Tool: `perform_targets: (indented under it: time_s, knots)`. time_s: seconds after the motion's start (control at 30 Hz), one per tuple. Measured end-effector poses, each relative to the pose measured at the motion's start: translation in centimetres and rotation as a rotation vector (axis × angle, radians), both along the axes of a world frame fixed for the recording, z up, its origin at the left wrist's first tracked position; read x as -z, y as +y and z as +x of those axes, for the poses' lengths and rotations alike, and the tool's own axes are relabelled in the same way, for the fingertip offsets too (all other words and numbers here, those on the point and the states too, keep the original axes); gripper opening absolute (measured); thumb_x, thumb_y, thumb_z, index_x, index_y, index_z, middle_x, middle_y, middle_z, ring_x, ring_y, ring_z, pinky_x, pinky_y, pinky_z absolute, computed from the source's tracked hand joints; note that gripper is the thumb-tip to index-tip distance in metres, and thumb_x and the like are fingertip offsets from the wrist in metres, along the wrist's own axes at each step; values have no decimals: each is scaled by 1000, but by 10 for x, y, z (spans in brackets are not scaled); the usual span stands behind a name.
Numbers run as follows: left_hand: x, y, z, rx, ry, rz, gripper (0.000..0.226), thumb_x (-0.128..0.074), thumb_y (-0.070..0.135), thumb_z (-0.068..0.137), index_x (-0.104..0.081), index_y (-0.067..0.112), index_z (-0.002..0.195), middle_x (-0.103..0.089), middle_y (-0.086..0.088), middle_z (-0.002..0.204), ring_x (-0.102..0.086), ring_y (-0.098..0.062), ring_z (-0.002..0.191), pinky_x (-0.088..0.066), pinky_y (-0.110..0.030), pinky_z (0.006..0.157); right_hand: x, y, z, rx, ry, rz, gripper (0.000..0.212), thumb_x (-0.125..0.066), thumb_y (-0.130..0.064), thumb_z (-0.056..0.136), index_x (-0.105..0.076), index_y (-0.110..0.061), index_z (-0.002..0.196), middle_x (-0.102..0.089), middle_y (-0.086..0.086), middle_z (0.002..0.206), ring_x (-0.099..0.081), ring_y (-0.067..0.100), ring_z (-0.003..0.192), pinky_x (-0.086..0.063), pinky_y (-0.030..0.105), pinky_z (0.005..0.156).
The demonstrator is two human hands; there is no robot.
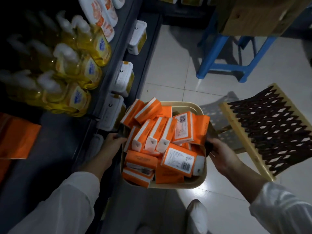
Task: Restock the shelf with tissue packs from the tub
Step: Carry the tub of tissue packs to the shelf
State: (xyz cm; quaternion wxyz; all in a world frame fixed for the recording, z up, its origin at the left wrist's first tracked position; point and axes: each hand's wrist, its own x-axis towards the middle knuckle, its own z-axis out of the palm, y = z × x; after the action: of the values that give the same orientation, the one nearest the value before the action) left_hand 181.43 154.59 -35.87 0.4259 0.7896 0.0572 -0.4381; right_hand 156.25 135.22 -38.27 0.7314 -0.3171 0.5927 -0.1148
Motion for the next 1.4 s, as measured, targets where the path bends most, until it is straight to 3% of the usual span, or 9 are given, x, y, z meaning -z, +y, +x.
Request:
perform_targets:
  time_s: [0.1, 0.33, 0.5, 0.6, 0.7, 0.83, 0.93, 1.03, 1.4]
  knots:
    - [25, -5, 12, 17, 4, 5, 41, -66, 17, 82, -45, 21, 116, -62, -8, 97, -61, -26, 90, -52, -37, 75, 17, -1, 3, 16, 10, 10, 13, -51, -12, 89, -58, -11, 78, -54, 5, 78, -50, 14, 78, -39, 26, 76]
    - [68, -23, 34, 11, -45, 30, 45, -63, 29, 84, -51, 13, 124, -63, -13, 109, -63, -27, 91, -49, -32, 65, 38, -9, 3, 34, 66, -13, 14, -51, -12, 90, -60, -11, 80, -57, 4, 79, -52, 15, 81, -40, 25, 76]
    - [80, -29, 36, 32, -158, 66, 38, -55, 34, 91, -49, 13, 122, -57, -5, 105, -56, -18, 84, -43, -28, 63, 40, -16, 4, 7, 79, -11, 12, -51, -15, 89, -61, -12, 82, -59, 5, 82, -53, 21, 94, -40, 35, 95]
    - [72, -24, 43, 135, -211, 131, 46, -56, 38, 89, -44, 16, 128, -53, -1, 118, -54, -20, 99, -46, -32, 78, 33, -13, 6, 1, 148, -4, 9, -52, -15, 89, -60, -14, 85, -56, 5, 82, -50, 21, 98, -34, 38, 105]
    - [51, -19, 42, 229, -264, 171, 42, -55, 32, 89, -47, 15, 127, -52, 0, 123, -53, -23, 106, -45, -33, 89, 21, -7, 3, -70, 252, -57, 11, -54, -14, 88, -60, -8, 82, -54, 4, 95, -43, 22, 112, -29, 40, 107]
    - [4, 0, 21, 437, -370, 267, 33, -54, 20, 91, -52, 10, 122, -57, -7, 120, -54, -24, 104, -43, -29, 85, -17, 10, 0, -295, 377, -143, 31, -59, -14, 86, -61, 4, 111, -55, 15, 128, -48, 29, 120, -38, 41, 100]
    - [-43, 25, 1, 705, -527, 504, 21, -50, 25, 88, -57, 12, 104, -58, -11, 112, -56, -27, 93, -47, -32, 75, -63, 22, 0, -607, 455, -293, 23, -60, -19, 87, -65, -8, 106, -62, 8, 117, -55, 20, 104, -45, 38, 94]
    - [-100, 44, -23, 846, -590, 605, 26, -49, 29, 90, -59, 16, 111, -55, -7, 121, -56, -27, 100, -39, -28, 69, -122, 28, 6, -865, 480, -377, 30, -55, -20, 90, -60, -9, 118, -59, 5, 119, -53, 19, 106, -43, 31, 87]
    - [-291, 93, -55, 756, -654, 533, 25, -48, 29, 88, -57, 20, 110, -54, -6, 115, -55, -27, 104, -49, -39, 85, -323, 43, 13, -1179, 568, -700, 7, -56, -17, 87, -58, -18, 81, -61, 7, 94, -61, 25, 92, -41, 25, 70]
